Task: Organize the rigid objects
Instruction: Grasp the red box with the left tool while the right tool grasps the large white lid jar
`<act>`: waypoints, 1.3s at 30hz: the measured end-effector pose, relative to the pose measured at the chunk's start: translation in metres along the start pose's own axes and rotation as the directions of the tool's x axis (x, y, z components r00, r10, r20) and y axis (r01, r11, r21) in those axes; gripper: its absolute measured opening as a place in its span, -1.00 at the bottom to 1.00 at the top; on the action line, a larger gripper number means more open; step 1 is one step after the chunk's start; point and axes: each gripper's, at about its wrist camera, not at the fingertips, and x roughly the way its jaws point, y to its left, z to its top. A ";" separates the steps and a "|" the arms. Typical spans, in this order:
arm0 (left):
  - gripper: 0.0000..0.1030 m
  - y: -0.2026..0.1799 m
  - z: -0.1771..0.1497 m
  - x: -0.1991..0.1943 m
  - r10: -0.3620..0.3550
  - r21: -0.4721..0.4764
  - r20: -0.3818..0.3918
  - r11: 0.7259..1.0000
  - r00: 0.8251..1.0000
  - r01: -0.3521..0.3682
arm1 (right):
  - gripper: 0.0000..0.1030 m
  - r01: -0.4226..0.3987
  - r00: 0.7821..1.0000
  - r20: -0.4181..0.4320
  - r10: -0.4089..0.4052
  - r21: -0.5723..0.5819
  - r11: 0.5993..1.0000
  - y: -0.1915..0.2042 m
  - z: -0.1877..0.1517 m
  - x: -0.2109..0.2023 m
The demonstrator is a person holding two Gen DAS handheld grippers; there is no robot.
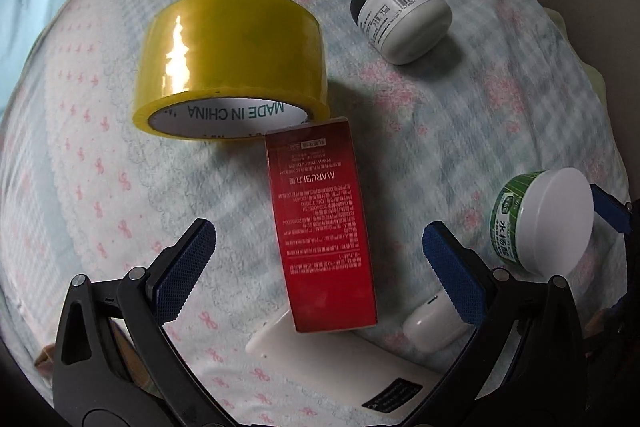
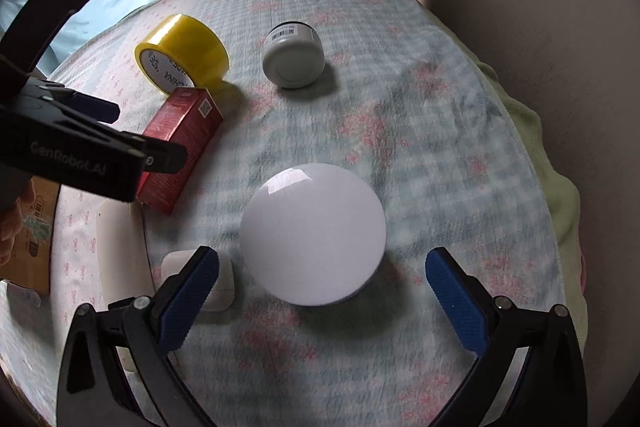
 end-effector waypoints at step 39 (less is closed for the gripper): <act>-0.26 -0.002 -0.003 0.018 -0.068 -0.077 -0.059 0.995 0.996 0.064 | 0.31 0.033 0.999 -0.041 -0.031 0.050 0.998 -0.003 0.015 0.024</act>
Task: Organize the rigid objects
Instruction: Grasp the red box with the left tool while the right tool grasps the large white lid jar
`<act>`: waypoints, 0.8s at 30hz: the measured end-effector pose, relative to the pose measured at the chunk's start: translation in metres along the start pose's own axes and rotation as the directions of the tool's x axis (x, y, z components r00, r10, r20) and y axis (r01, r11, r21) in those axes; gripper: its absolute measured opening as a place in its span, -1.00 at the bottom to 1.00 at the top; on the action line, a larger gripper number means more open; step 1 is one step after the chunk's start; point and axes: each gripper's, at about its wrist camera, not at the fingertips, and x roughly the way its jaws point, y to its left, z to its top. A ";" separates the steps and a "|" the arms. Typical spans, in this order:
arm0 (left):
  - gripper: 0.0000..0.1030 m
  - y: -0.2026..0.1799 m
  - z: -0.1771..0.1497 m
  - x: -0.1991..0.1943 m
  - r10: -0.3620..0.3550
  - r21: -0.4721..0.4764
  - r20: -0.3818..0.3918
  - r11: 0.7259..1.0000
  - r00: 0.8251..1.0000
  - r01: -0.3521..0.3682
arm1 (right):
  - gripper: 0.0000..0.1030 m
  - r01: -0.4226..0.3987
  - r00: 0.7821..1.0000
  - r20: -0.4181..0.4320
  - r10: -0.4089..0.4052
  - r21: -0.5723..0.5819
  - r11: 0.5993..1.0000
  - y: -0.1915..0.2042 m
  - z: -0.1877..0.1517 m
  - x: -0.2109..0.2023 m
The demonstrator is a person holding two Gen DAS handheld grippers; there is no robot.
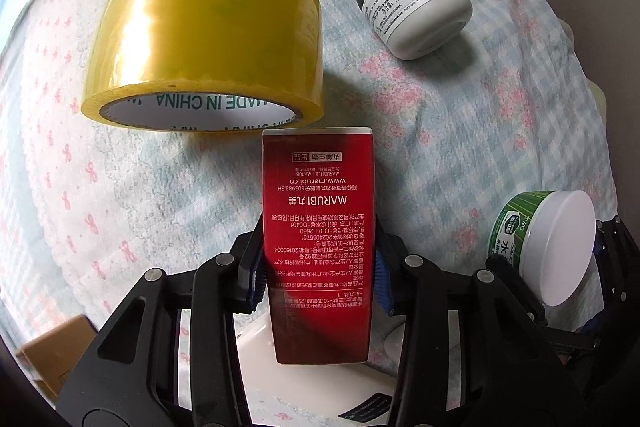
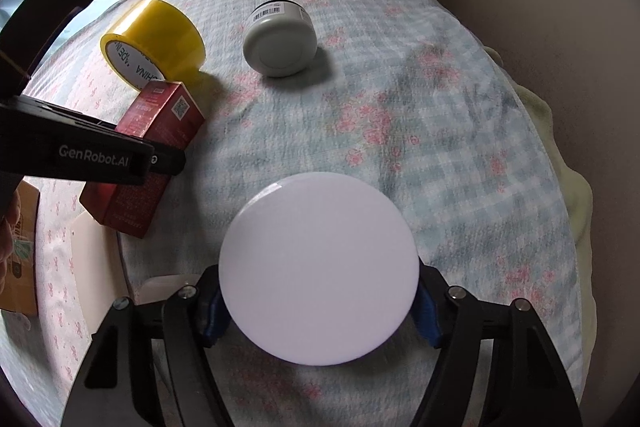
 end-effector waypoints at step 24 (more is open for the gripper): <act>-0.26 0.009 -0.046 -0.027 -0.025 -0.005 -0.002 1.000 1.000 0.025 | 0.31 -0.001 1.000 0.028 0.000 0.029 1.000 -0.002 -0.004 -0.020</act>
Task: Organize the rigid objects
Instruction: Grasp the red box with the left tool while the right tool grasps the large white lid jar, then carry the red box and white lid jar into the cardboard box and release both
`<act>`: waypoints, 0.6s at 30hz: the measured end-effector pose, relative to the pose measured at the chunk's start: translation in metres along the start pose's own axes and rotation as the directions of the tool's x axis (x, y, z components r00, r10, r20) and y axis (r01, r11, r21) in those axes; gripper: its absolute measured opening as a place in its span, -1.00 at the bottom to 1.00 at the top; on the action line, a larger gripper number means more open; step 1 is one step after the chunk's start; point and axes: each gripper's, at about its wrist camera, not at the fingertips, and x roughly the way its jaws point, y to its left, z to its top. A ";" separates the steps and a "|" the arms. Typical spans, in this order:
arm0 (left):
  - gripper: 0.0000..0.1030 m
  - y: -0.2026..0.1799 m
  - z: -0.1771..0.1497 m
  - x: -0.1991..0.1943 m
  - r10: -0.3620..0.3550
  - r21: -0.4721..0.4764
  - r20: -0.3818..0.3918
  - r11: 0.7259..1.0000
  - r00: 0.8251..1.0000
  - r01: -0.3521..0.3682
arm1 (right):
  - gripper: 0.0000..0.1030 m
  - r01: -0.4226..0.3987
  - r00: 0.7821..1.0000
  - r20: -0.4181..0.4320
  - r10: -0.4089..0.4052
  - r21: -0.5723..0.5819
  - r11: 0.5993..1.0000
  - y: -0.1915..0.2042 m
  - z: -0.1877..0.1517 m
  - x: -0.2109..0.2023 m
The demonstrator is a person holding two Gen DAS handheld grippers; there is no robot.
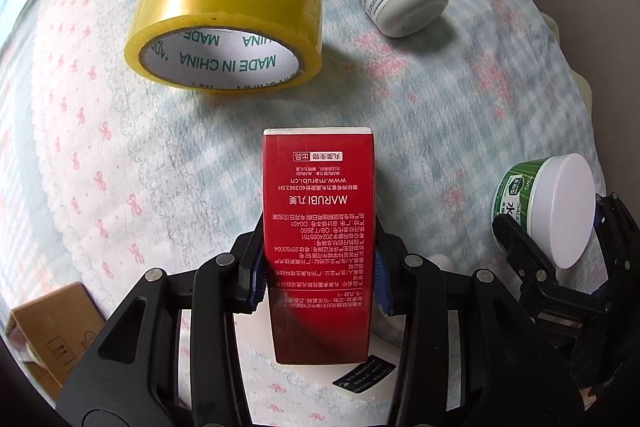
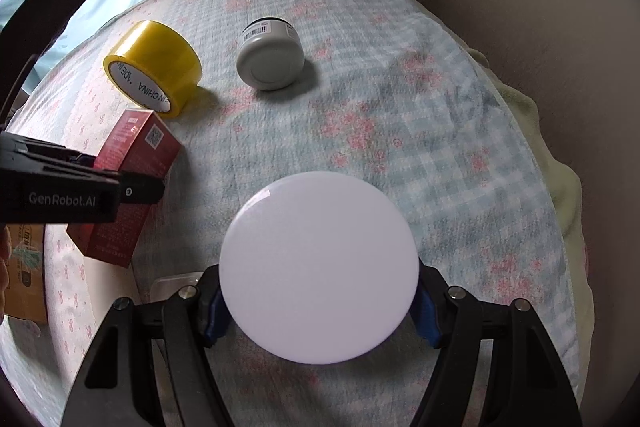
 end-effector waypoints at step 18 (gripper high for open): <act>-0.26 0.054 -0.026 -0.169 -0.055 -0.109 0.223 0.991 0.973 0.081 | 0.31 -0.012 0.990 0.140 0.028 -0.116 0.993 0.052 0.047 -0.133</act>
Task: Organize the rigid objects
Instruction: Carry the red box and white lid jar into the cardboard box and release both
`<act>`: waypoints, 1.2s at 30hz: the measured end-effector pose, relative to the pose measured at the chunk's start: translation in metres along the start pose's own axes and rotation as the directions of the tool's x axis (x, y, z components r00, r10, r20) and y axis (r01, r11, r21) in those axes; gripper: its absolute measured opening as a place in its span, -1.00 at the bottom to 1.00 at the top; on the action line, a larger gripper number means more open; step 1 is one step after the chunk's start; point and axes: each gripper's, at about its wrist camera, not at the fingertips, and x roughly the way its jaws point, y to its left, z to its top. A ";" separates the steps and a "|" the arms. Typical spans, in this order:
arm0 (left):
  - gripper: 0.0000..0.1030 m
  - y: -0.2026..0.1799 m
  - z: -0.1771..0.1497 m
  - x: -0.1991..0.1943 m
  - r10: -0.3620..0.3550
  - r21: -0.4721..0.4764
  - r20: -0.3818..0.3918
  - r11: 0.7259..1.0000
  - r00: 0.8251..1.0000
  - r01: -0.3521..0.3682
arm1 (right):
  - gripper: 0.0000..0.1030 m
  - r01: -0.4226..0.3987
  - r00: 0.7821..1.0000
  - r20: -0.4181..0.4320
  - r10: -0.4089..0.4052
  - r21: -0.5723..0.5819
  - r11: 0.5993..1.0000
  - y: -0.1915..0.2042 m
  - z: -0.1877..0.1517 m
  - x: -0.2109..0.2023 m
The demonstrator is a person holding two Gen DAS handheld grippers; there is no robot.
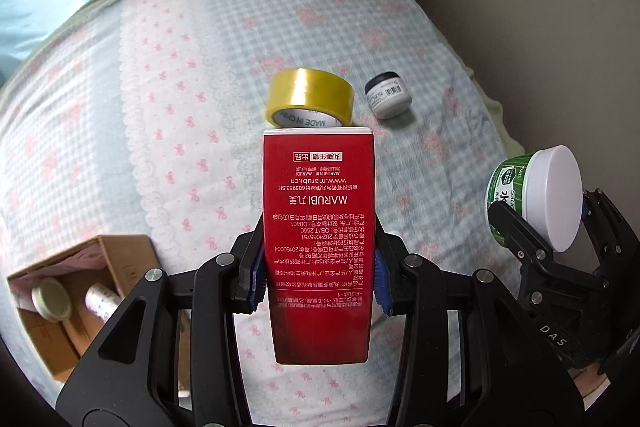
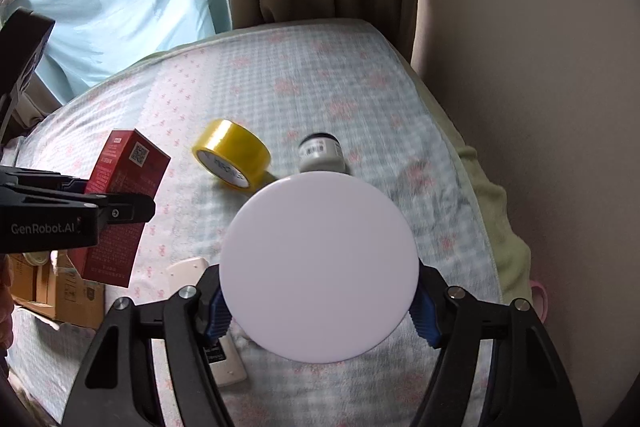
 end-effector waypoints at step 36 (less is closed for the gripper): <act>-0.26 0.373 -0.167 -0.082 0.057 -0.028 -0.070 0.998 0.996 -0.059 | 0.31 -0.250 0.954 -0.200 0.224 -0.119 0.961 0.388 0.011 -0.016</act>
